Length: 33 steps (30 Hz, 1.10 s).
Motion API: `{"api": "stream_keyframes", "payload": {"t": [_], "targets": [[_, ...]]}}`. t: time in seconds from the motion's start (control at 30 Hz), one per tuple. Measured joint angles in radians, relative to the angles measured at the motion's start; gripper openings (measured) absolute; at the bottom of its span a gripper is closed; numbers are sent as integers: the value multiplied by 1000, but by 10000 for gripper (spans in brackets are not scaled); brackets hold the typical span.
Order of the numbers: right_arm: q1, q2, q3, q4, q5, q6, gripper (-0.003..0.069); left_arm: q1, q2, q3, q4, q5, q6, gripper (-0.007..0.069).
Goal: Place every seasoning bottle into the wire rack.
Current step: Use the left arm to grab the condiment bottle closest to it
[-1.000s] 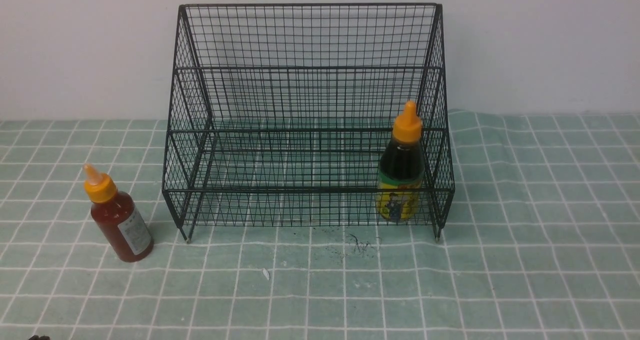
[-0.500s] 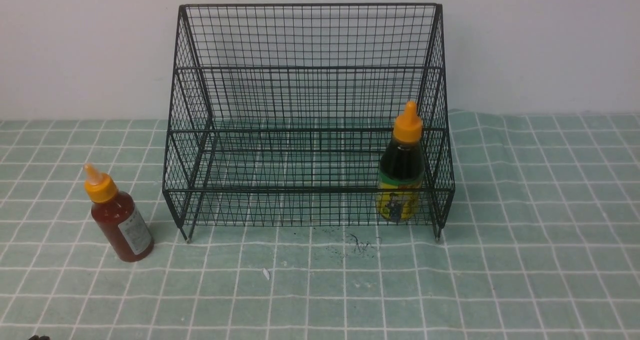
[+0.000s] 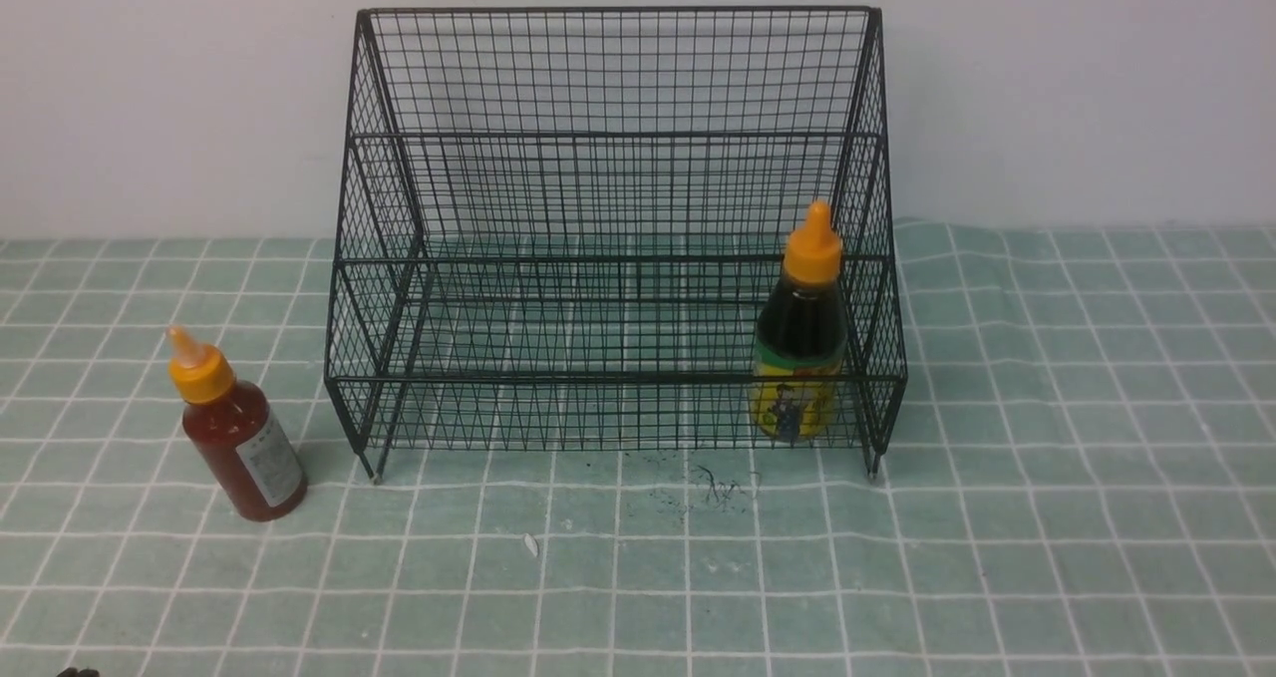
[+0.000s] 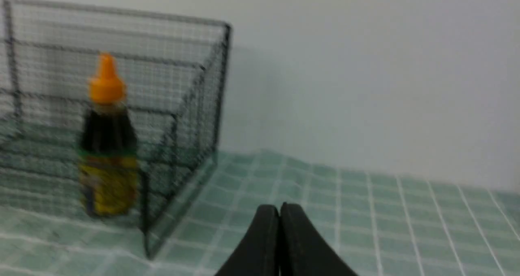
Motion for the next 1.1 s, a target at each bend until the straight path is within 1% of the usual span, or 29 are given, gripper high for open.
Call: {"api": "stream_keyframes", "payload": {"t": [0.03,0.17,1.1], "targets": [[-41,0,44,0,1,1,-12,0,0,0,0,0,0,-6],[-99,0,120,0,15,12,-12,0,0,0,0,0,0,-6],[-102,0,121,-6,13,20,-12,0,0,0,-1,0,0,-6]]}}
